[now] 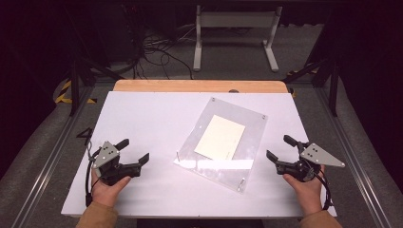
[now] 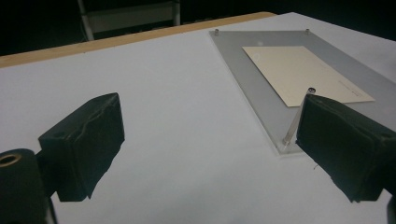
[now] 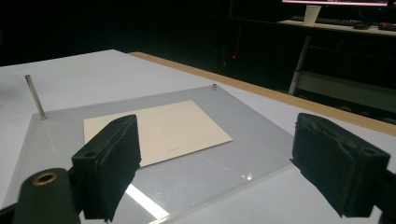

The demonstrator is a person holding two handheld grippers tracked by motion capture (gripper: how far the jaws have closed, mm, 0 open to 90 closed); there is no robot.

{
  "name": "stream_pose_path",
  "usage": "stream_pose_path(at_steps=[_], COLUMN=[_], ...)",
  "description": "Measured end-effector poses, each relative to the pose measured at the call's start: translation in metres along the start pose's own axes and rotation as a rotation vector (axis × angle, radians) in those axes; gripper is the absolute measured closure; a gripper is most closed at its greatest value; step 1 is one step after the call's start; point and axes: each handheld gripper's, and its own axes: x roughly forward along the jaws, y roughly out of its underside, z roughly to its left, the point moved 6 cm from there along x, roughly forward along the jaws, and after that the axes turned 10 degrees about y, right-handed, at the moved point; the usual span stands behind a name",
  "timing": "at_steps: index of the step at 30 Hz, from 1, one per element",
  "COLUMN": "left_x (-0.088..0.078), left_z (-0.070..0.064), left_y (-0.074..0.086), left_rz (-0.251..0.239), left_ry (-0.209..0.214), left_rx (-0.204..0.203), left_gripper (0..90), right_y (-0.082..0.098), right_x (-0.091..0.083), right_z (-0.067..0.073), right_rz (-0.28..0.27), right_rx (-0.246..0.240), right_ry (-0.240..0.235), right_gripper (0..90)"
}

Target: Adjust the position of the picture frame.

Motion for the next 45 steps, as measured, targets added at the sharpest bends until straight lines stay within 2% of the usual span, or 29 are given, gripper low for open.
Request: stream_pose_path(at_steps=[6, 19, 20, 28, 32, 37, 40, 45], left_x=[0.002, 0.022, 0.024, 0.038, 0.044, 0.054, 0.059, 0.073], left_z=[-0.006, -0.043, -0.046, -0.063, -0.070, -0.074, -0.073, -0.069], left_y=[-0.003, -0.018, -0.019, -0.022, -0.022, -0.020, -0.017, -0.008], left_rz=[0.000, 0.017, 0.018, 0.030, 0.044, 0.058, 0.070, 0.103], left_ry=[0.021, 0.145, 0.152, 0.194, 0.205, 0.216, 0.215, 0.203], left_rx=[0.004, 0.075, 0.071, 0.096, 0.104, 0.085, 0.074, 0.051], left_gripper=[9.2, 10.2, 10.3, 10.2, 9.9, 9.9, 10.4, 18.8], right_y=[-0.001, 0.001, 0.001, 0.002, 0.002, 0.002, 0.002, 0.003], right_x=[-0.002, -0.011, -0.011, -0.015, -0.015, -0.015, -0.015, -0.015], right_z=[0.000, -0.002, -0.003, -0.002, 0.000, 0.005, 0.007, 0.009], right_rz=[-0.008, -0.006, -0.004, 0.003, 0.013, 0.018, 0.026, 0.033], right_rx=[0.000, -0.003, -0.004, 0.001, -0.015, -0.060, -0.063, -0.054], right_ry=[-0.002, 0.000, 0.001, -0.012, -0.017, -0.009, -0.018, -0.044], right_gripper=[16.1, 18.6, 18.7, 22.6, 25.5, 30.5, 30.8, 34.5])
